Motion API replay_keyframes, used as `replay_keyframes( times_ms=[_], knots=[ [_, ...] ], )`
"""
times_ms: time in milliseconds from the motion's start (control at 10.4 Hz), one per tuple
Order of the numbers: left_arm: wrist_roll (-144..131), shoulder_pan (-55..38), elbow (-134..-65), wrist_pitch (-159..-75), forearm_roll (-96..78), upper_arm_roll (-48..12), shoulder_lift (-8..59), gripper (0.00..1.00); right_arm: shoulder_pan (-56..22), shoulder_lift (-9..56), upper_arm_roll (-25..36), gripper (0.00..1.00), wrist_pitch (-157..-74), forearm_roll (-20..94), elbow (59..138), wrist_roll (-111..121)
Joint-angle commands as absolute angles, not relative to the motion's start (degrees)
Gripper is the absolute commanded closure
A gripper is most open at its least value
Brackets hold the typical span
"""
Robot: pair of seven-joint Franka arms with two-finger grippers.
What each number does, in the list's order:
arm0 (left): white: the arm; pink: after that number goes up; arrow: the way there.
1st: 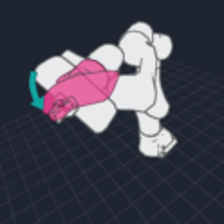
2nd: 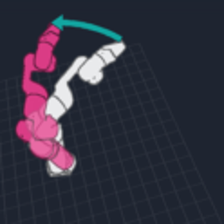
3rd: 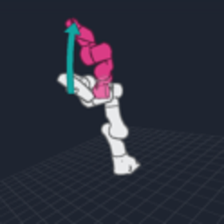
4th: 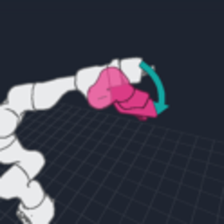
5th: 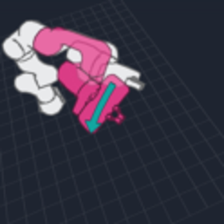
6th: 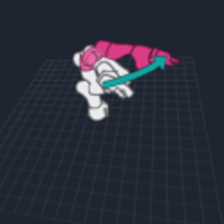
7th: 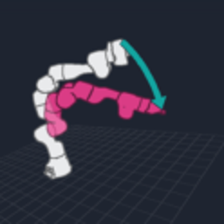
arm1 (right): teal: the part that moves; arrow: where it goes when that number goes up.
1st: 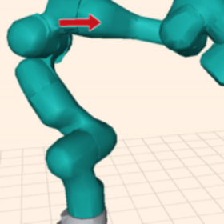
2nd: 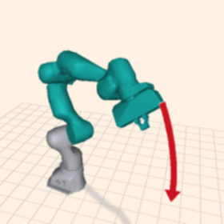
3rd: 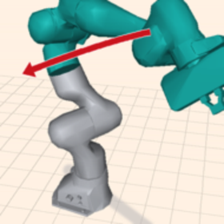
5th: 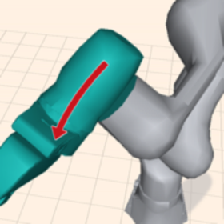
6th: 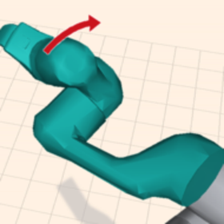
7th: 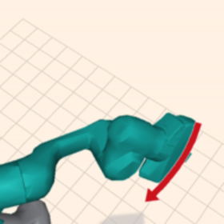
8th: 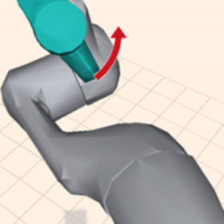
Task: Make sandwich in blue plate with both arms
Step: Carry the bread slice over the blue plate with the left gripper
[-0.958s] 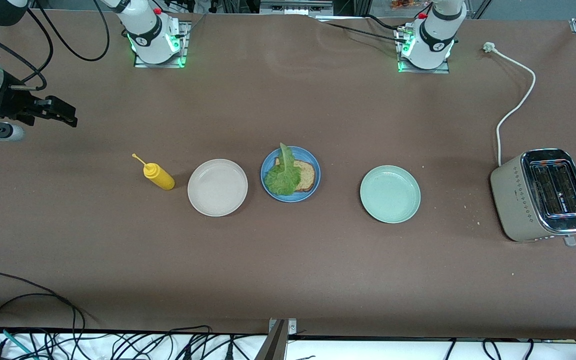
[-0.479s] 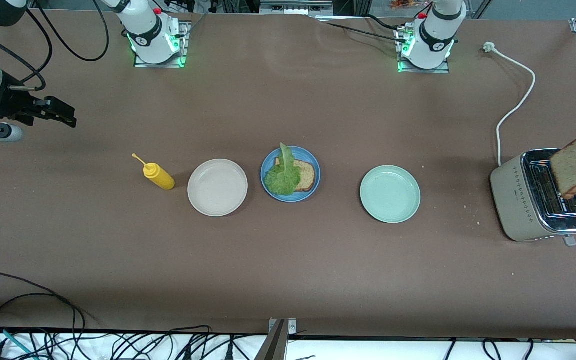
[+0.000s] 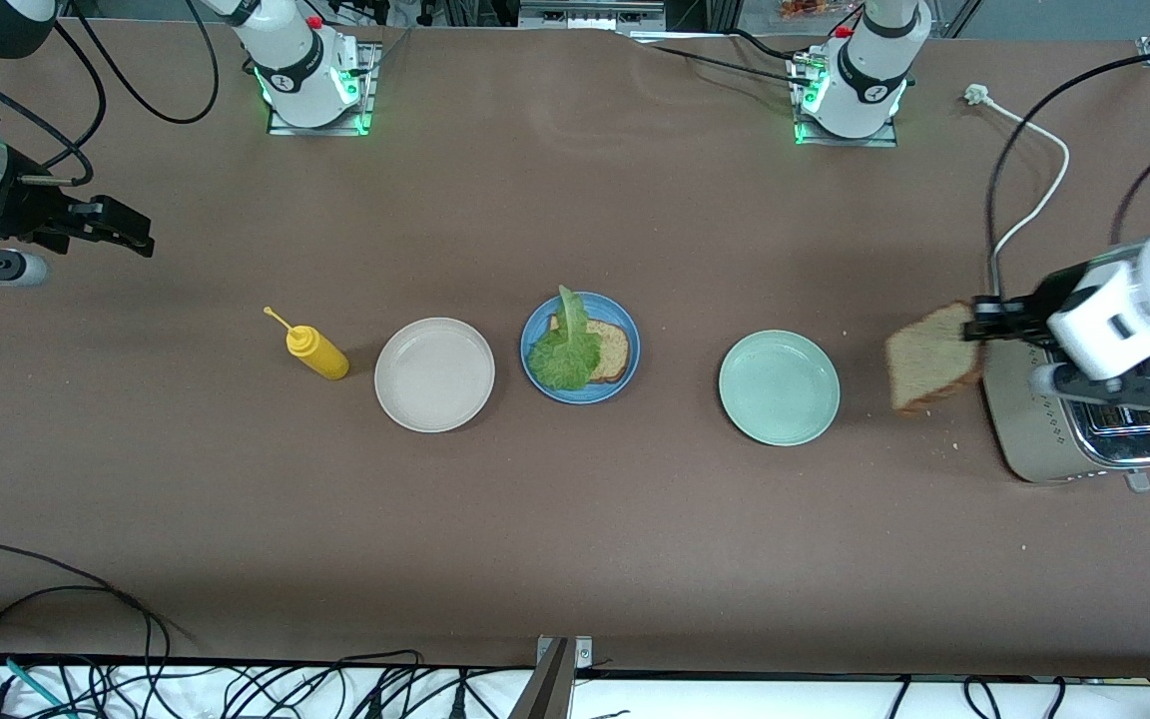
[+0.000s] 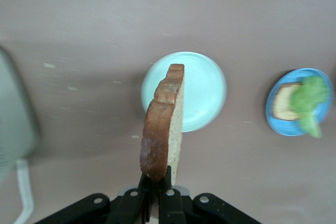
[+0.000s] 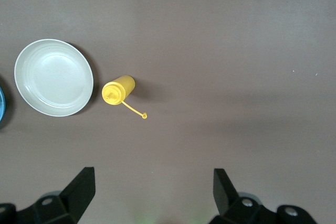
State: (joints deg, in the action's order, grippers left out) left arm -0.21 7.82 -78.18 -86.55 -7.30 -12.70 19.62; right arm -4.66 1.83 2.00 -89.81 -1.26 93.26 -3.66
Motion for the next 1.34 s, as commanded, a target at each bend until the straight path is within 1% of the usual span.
replay_keyframes(
  times_ms=[0, 383, 670, 766, 958, 1054, 1149, 1245],
  knots=[
    [-4.3, 4.7, -76.9, -87.4, -20.1, -12.1, 24.8, 1.00, -4.7, 2.2, 1.9, 0.00, -89.1, -2.0, 92.0, -3.9],
    [-11.7, -1.7, -77.2, -93.7, -34.1, -11.5, 32.9, 1.00, -4.7, 2.2, 1.9, 0.00, -89.0, -2.0, 92.0, -3.8],
    [-20.8, -7.6, -77.6, -96.2, -44.9, -9.9, 35.9, 1.00, -4.7, 2.2, 1.9, 0.00, -88.9, -1.9, 92.0, -3.9],
    [-21.8, -10.3, -77.5, -96.2, -45.9, -8.5, 36.5, 1.00, -4.7, 2.2, 1.9, 0.00, -89.2, -1.9, 92.0, -4.0],
    [-24.2, -16.8, -78.0, -99.2, -45.8, -6.7, 37.2, 1.00, -4.7, 2.2, 1.9, 0.00, -89.4, -1.9, 92.0, -4.0],
    [-25.0, -22.2, -78.5, -101.6, -46.0, -2.9, 37.2, 1.00, -4.8, 2.2, 1.9, 0.00, -89.3, -1.9, 92.0, -4.0],
    [-24.8, -26.0, -78.7, -103.7, -46.1, -0.5, 37.4, 1.00, -4.8, 2.2, 1.8, 0.00, -89.3, -1.9, 92.0, -3.9],
    [-24.5, -28.2, -78.9, -106.1, -46.3, 0.2, 37.8, 1.00, -4.8, 2.3, 1.8, 0.00, -89.1, -1.9, 92.0, -3.9]
  ],
)
